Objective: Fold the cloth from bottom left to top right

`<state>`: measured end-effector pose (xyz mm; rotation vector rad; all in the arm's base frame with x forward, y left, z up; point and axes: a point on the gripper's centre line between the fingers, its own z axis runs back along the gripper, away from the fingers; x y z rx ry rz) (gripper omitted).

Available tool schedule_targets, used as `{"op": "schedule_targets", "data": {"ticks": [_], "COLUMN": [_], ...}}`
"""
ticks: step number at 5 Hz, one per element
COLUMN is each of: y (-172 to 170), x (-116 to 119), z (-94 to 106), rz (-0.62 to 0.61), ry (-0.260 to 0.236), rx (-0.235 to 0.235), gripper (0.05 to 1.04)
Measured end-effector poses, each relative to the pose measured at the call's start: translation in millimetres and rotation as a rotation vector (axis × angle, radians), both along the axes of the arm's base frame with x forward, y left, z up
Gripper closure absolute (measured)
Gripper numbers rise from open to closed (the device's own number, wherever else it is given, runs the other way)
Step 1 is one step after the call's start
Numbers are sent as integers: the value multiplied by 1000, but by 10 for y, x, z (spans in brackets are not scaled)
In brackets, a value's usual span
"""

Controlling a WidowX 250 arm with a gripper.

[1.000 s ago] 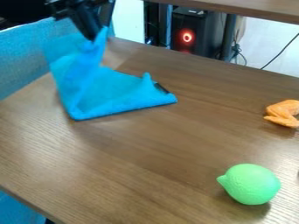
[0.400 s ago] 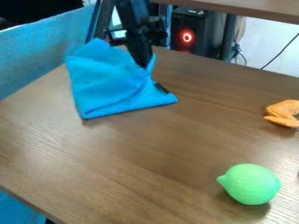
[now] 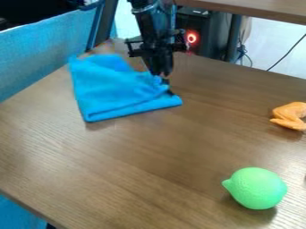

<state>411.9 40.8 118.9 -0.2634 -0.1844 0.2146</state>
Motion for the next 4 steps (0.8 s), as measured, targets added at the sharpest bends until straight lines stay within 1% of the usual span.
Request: {"op": "schedule_targets", "data": {"ticks": [1, 2, 3, 4], "y": [1, -58, -59, 179], "x": [72, 132, 71, -102], "z": [-57, 26, 304, 610], "rz": [-94, -236, -410, -516], "ry": [-81, -190, -246, -107], "rx": [34, 41, 91, 238], "gripper": [453, 173, 77, 83]}}
